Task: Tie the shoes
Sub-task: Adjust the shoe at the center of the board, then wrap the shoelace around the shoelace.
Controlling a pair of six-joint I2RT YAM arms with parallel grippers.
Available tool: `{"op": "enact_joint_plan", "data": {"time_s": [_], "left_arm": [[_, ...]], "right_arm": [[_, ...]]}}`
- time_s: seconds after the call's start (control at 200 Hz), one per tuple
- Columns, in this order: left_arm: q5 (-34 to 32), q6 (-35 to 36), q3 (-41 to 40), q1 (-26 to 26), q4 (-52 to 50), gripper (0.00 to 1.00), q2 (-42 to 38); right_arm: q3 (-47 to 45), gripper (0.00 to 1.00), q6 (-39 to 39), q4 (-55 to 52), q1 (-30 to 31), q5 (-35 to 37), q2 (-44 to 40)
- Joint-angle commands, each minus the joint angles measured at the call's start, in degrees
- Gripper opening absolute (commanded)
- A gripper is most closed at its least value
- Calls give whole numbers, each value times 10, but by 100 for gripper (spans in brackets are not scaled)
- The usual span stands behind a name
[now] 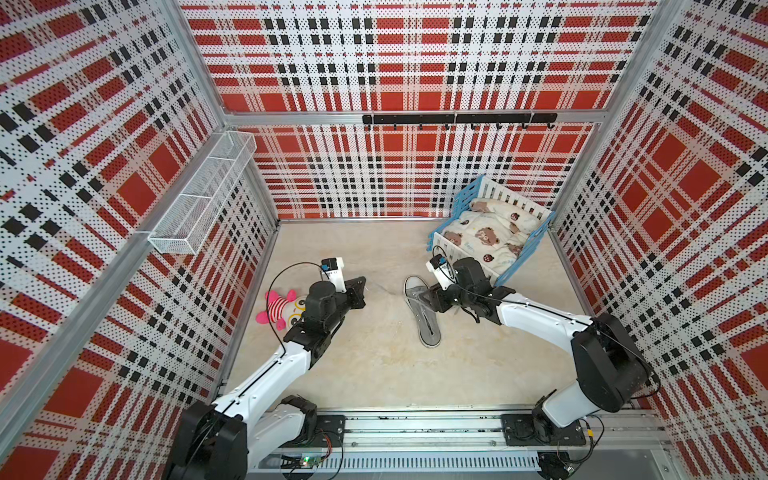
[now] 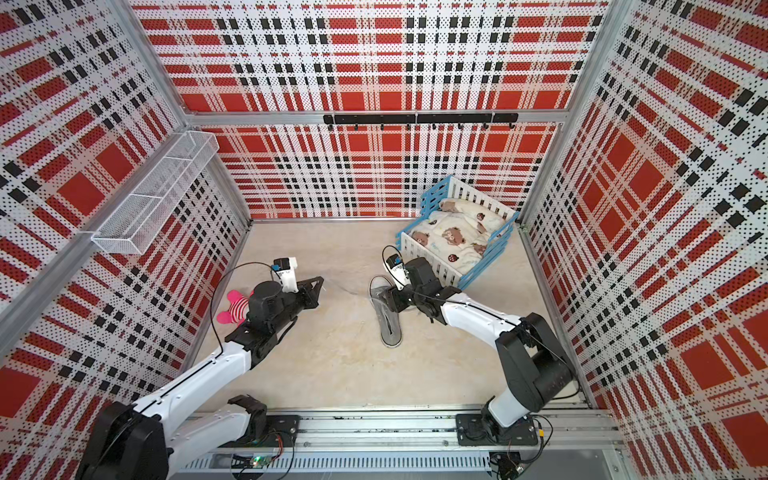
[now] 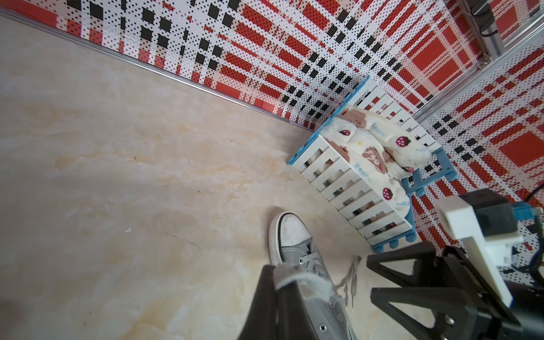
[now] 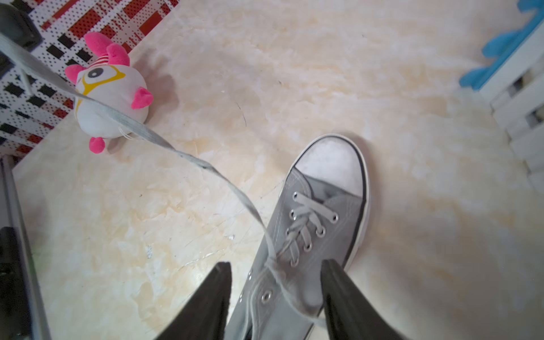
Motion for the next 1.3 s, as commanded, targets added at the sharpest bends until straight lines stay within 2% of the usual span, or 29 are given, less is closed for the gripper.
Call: {"op": "enact_joint_plan", "data": {"time_s": [0.0,0.18,0.396,0.646,0.822,0.962,1.077,1.293], "left_arm": [[19,-1,18,-4,-1,0,-19],[24,-1,22,-5,-9,0,-32],[25,2,25,-5,-18,0,-39],[22,3,20,-5,-19,0,-39],[12,1,5,-4,-12,0,-36],[-6,-6,-31,-6,6,0,-11],[-21,-33,-80,-26,54,0,39],[-73,-65,-118,-83,128,9,151]], "right_arm": [[26,67,-70,25,3,-45,41],[35,68,-104,66,4,-87,80],[65,58,-114,85,8,-128,132],[87,33,-99,113,17,-160,164],[62,0,-83,143,16,-165,144],[32,0,-68,149,8,-153,111],[5,0,-51,160,-1,-153,89],[-26,4,-25,184,-22,-173,65]]}}
